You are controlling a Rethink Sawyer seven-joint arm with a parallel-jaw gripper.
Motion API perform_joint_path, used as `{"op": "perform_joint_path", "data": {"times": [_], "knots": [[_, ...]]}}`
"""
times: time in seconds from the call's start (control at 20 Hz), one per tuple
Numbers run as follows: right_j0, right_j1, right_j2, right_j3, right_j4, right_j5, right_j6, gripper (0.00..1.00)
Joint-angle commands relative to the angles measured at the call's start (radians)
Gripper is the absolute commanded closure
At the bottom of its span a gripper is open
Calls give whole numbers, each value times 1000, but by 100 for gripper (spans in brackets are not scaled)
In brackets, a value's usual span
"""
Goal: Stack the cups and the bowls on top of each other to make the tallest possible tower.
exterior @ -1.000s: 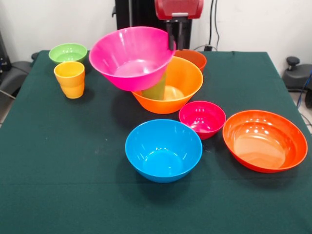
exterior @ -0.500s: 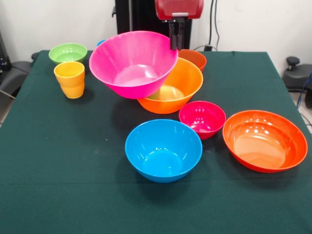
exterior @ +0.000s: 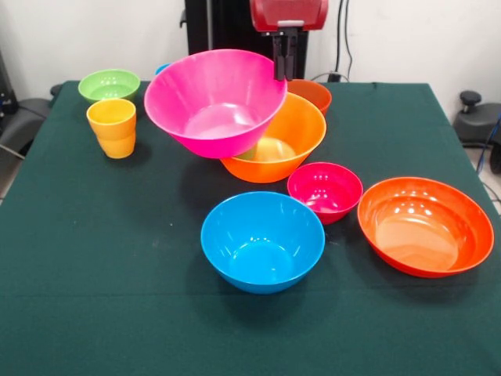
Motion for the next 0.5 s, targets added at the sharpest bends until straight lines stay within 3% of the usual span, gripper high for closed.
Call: {"op": "perform_joint_path", "data": {"times": [0.05,0.5], "knots": [[42,71,14,-50,-27,2,110,100],[148,90,-58,-47,9,-40,155,100]]}}
